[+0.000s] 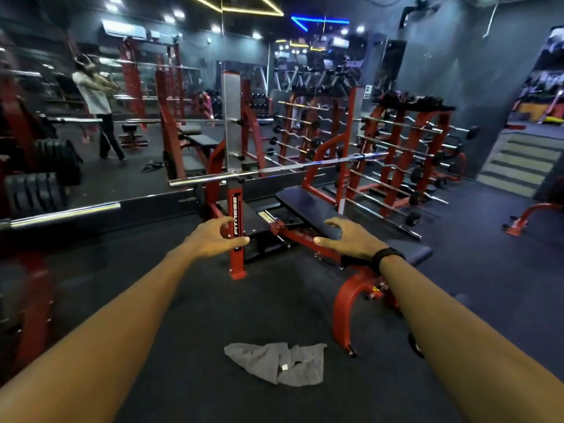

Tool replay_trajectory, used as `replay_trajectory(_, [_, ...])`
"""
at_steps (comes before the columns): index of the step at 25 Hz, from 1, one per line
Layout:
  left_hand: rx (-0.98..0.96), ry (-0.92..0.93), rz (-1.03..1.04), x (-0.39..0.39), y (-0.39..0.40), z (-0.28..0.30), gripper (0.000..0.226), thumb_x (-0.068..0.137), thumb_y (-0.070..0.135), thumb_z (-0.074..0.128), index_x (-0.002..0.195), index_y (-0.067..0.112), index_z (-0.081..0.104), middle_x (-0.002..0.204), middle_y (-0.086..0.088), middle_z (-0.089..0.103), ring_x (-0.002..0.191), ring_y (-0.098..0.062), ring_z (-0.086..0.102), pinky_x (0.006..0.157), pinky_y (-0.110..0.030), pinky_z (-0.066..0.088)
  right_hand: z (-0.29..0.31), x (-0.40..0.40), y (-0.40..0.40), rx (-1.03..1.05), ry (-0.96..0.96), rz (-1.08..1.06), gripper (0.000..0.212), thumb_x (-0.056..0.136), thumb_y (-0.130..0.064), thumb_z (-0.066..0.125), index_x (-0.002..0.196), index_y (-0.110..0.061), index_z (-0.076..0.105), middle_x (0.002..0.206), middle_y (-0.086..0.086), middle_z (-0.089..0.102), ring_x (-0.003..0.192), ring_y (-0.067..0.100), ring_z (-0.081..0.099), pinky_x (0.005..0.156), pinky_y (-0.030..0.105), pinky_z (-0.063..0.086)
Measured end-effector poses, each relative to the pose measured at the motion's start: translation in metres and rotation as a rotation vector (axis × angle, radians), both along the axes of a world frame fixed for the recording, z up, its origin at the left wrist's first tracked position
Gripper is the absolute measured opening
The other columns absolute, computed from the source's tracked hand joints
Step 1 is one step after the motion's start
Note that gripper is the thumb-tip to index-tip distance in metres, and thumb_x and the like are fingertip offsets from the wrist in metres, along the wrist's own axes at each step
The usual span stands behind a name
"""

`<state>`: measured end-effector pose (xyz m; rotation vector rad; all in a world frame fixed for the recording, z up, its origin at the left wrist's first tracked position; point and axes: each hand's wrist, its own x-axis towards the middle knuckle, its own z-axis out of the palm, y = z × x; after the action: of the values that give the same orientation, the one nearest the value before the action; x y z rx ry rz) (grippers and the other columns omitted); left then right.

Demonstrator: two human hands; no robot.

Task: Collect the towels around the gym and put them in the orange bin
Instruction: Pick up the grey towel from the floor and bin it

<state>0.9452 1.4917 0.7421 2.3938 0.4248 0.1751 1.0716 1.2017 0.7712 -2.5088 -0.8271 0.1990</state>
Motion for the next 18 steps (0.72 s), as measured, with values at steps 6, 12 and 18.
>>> replay_trajectory(6, [-0.063, 0.086, 0.030, 0.150, 0.070, -0.052, 0.084, 0.077, 0.061, 0.065, 0.145, 0.023, 0.035, 0.149, -0.005, 0.040, 0.134, -0.024, 0.041, 0.106, -0.039, 0.035, -0.045, 0.155, 0.066, -0.050, 0.101, -0.012, 0.065, 0.085, -0.046, 0.065, 0.138, -0.012, 0.044, 0.141, 0.008, 0.049, 0.127, 0.023, 0.048, 0.102, 0.030, 0.036])
replay_trajectory(12, [-0.135, 0.174, 0.045, 0.266, 0.126, -0.105, 0.076, 0.082, 0.051, 0.067, 0.144, 0.018, 0.038, 0.145, -0.005, 0.045, 0.131, -0.022, 0.044, 0.101, -0.030, 0.035, -0.117, 0.283, 0.140, -0.029, 0.248, -0.073, 0.073, 0.079, -0.055, 0.067, 0.138, -0.018, 0.044, 0.142, 0.004, 0.047, 0.128, 0.021, 0.046, 0.108, 0.033, 0.037])
replay_trajectory(18, [-0.245, 0.314, 0.128, 0.332, 0.153, -0.249, 0.073, 0.081, 0.050, 0.068, 0.142, 0.020, 0.042, 0.143, -0.005, 0.048, 0.130, -0.020, 0.046, 0.104, -0.030, 0.035, -0.276, 0.373, 0.192, -0.147, 0.389, -0.026, 0.068, 0.083, -0.055, 0.063, 0.137, -0.019, 0.044, 0.145, 0.006, 0.042, 0.128, 0.024, 0.046, 0.106, 0.039, 0.039])
